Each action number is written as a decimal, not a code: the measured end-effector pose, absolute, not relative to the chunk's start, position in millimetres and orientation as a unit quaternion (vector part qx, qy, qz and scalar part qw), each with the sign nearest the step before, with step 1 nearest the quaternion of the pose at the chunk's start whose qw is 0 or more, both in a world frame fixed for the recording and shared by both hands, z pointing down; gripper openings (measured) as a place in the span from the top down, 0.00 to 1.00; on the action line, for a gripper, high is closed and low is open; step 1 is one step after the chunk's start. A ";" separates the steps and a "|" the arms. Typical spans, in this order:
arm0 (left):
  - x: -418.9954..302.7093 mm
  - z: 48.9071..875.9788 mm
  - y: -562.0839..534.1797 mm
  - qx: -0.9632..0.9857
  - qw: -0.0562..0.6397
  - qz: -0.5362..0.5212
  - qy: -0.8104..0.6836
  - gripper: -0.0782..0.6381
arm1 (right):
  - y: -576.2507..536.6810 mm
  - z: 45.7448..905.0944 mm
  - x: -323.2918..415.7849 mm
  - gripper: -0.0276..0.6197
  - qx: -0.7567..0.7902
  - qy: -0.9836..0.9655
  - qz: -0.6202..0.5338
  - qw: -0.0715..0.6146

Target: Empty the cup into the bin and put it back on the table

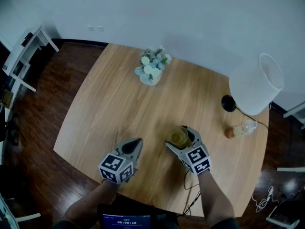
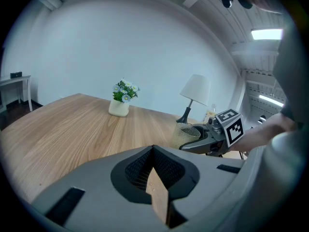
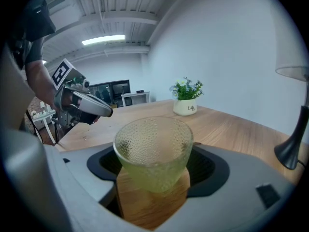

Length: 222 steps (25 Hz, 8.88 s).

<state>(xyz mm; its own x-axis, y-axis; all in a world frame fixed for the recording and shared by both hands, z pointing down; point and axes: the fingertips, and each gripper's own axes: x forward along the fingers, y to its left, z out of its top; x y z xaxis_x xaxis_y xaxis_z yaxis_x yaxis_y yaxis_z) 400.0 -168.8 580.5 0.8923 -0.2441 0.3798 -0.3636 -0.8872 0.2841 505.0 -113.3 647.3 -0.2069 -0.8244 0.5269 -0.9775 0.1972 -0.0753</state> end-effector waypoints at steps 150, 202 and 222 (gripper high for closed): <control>-160.1 275.8 -239.3 0.866 -0.226 -0.158 -0.418 0.90 | -300.9 359.5 -18.1 0.36 0.355 -0.911 0.022 0.209; -248.3 292.9 -469.9 0.914 -0.172 -0.182 -0.320 0.90 | -508.6 391.0 -67.6 0.36 0.469 -0.788 -0.020 0.397; -242.5 284.3 -500.1 0.910 -0.184 -0.195 -0.316 0.90 | -555.3 373.8 -52.2 0.36 0.471 -0.701 -0.137 0.517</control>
<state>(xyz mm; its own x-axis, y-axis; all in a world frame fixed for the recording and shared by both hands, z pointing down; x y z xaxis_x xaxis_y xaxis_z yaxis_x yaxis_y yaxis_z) -242.5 -500.1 284.3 0.7250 -0.5028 -0.4707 -0.6461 -0.7333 -0.2117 -52.2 -555.3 373.8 -0.0213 -0.8024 0.5964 -0.5193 0.5186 0.6792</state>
